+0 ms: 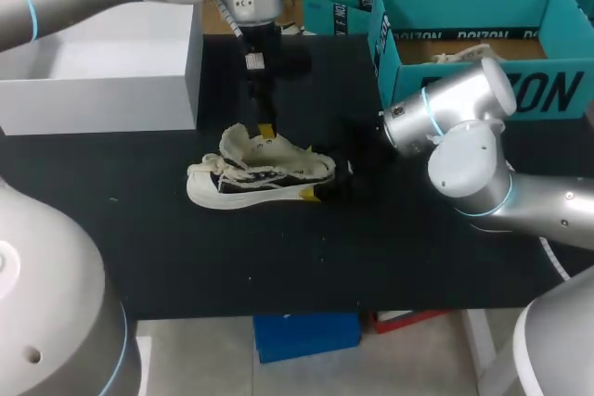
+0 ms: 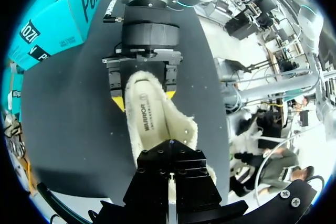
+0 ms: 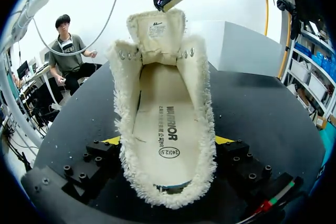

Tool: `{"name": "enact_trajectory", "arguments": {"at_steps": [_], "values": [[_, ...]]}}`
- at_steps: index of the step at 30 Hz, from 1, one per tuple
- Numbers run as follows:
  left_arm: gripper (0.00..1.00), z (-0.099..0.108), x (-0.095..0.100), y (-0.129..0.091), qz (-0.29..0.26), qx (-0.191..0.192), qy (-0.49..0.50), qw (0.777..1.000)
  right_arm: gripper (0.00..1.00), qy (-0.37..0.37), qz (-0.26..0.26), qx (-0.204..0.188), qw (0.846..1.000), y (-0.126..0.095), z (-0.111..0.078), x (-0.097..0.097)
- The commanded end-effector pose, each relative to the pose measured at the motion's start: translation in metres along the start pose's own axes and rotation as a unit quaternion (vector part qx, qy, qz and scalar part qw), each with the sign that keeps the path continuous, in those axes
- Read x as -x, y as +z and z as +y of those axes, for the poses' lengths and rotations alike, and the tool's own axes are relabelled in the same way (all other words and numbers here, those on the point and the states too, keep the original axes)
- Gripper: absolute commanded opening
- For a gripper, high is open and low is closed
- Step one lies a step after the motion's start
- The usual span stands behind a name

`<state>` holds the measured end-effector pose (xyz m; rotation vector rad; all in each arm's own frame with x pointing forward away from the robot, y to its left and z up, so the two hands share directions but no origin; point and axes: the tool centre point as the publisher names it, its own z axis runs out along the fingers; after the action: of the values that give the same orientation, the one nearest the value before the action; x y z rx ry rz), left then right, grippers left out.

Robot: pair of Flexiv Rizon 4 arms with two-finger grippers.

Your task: Take the shoe out of the shoebox, open the shoe tongue, remove and reinsert the insole, then place the shoe into the shoebox

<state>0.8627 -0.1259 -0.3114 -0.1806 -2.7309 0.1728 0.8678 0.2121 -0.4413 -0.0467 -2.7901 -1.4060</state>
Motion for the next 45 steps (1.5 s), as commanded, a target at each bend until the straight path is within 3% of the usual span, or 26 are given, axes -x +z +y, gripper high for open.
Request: {"name": "enact_trajectory", "arguments": {"at_steps": [1, 6, 29, 45], "values": [[0.0, 0.007, 0.002, 0.02, -0.006, -0.033, 0.004, 0.999, 0.0, 0.001, 0.0, 0.0, 1.0, 0.004, -0.002, 0.002], [0.0, 0.011, 0.002, 0.034, 0.005, -0.039, 0.003, 0.999, 0.0, 0.001, 0.0, 0.0, 1.0, 0.004, -0.002, 0.002], [0.0, 0.01, 0.004, 0.04, 0.016, -0.052, 0.003, 0.999, 0.0, 0.001, 0.0, 0.0, 1.0, 0.004, -0.002, 0.002], [0.0, -0.028, 0.015, 0.066, 0.046, -0.032, 0.006, 0.998, 0.0, 0.001, 0.0, 0.0, 1.0, 0.004, -0.002, 0.002]]}}
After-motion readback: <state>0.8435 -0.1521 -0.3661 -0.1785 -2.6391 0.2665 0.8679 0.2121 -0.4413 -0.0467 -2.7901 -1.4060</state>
